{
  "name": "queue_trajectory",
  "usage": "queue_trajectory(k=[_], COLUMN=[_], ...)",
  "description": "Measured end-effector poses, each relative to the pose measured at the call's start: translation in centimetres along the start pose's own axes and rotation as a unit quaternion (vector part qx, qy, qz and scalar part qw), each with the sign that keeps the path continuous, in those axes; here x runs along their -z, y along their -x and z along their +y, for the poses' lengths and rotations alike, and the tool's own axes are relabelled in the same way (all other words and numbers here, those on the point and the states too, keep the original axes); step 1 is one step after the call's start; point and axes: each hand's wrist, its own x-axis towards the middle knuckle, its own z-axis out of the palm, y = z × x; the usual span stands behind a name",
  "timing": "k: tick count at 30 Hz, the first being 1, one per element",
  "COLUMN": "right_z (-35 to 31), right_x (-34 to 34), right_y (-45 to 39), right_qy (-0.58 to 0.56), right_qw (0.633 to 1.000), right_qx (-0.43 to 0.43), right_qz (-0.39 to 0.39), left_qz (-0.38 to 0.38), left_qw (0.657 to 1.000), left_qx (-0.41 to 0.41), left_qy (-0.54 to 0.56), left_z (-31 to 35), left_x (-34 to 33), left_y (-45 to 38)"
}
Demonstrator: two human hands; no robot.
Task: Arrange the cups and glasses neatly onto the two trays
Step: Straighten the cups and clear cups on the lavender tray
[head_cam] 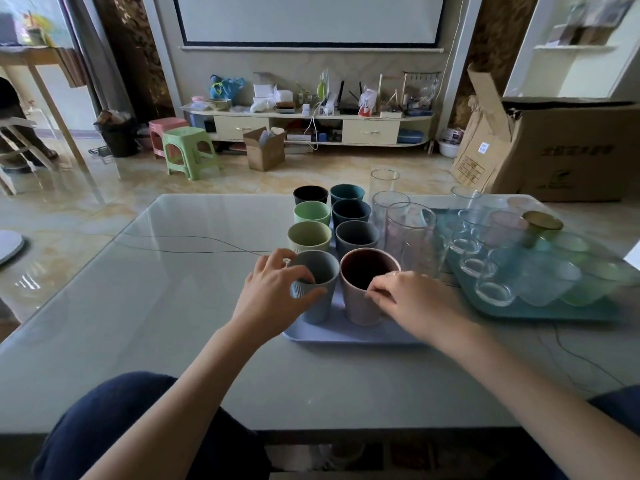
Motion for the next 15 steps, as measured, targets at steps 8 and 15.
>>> queue_trajectory(k=[8,15], right_z=[0.0,0.2], right_x=[-0.1,0.4], right_y=[-0.3,-1.1], right_qy=[0.002,-0.048], right_qw=[1.000,0.999], right_qx=[0.001,-0.001], right_qz=[-0.006,0.024], left_qz=[0.003,-0.011], left_qw=[1.000,1.000], left_qx=[-0.019,-0.022], left_qy=[-0.019,-0.007], left_z=[-0.4,-0.4], left_x=[-0.9,-0.7], left_y=[-0.2,-0.2])
